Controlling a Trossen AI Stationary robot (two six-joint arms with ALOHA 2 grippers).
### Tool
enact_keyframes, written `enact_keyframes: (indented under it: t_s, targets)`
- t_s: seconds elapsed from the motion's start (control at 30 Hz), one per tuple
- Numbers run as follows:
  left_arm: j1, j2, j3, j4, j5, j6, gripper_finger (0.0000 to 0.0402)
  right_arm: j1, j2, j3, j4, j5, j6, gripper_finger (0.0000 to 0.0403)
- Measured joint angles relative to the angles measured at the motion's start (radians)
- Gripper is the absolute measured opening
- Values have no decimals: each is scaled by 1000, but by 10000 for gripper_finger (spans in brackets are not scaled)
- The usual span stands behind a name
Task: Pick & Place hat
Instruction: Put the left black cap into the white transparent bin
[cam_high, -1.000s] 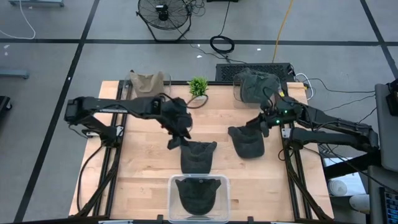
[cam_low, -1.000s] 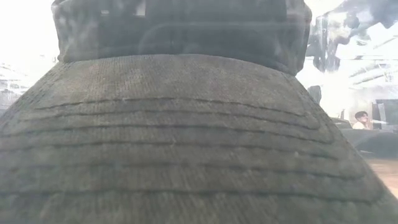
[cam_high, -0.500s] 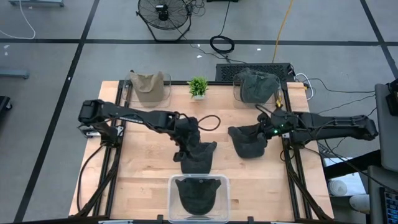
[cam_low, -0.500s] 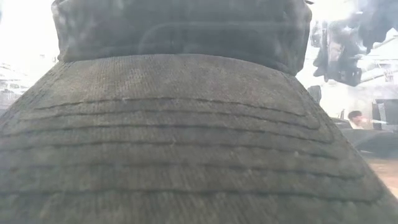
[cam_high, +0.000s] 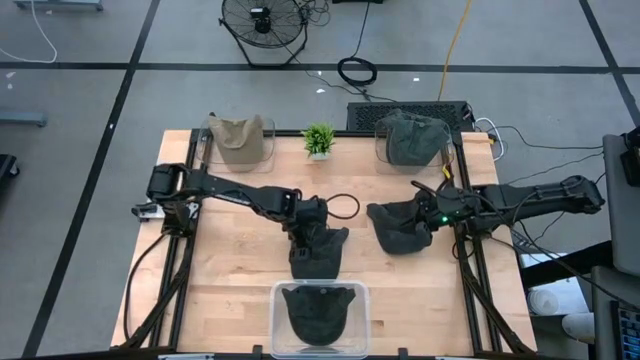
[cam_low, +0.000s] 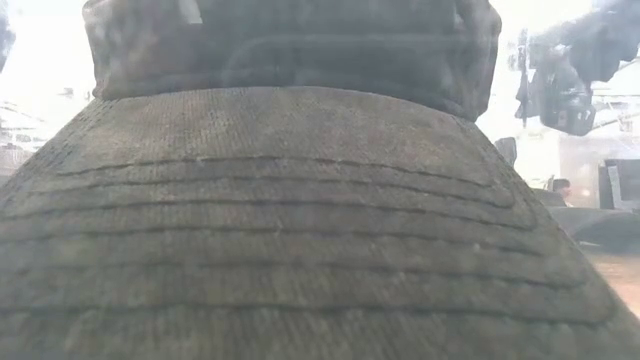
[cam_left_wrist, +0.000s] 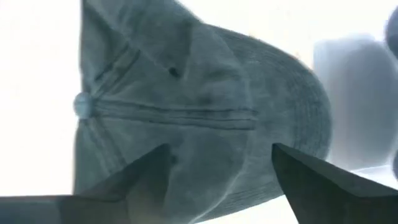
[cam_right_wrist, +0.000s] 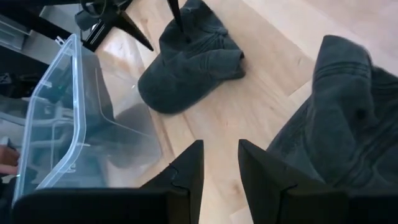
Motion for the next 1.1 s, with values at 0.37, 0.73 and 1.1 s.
enact_keyframes:
  t_s: [0.37, 0.73, 1.1]
  targets:
    - [-13, -1, -12, 15, -80, 25, 181, 42, 0, 0, -3, 67, 40, 89]
    - [-20, -1, -76, 63, -74, -68, 157, 117, 3, -1, 22, 326, 76, 89]
    - [-46, -1, -76, 65, -74, -97, 15, 210, 47, -1, 32, 406, 126, 89]
